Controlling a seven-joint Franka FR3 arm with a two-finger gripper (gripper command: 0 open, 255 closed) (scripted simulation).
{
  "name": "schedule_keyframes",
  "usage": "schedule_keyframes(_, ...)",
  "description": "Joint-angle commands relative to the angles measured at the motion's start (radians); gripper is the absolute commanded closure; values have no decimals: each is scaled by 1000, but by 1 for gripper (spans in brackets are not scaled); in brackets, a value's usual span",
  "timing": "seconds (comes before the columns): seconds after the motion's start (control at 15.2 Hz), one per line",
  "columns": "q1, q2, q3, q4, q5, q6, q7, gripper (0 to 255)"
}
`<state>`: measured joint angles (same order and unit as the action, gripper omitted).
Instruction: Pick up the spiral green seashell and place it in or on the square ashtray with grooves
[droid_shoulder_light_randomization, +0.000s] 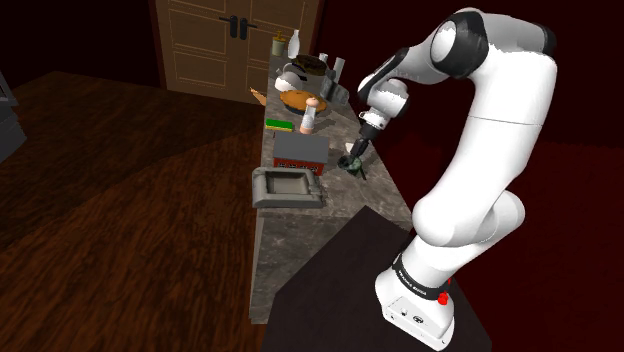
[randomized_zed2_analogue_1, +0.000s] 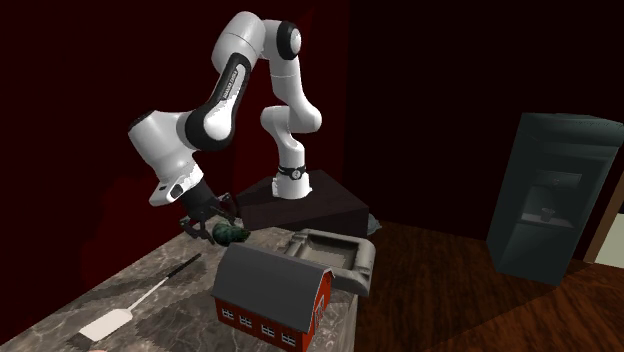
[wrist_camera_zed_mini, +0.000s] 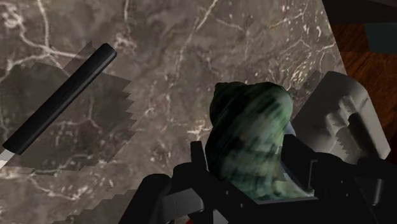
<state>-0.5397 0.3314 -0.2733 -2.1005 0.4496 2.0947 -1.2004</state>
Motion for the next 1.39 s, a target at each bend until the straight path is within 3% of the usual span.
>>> schedule_keyframes(0.0,3,-19,-3,4,-10,-19,12,255)
schedule_keyframes(0.59,9,-95,-16,23,-52,-103,59,255)
schedule_keyframes(1.32,167,-218,102,-142,-2,26,276,255)
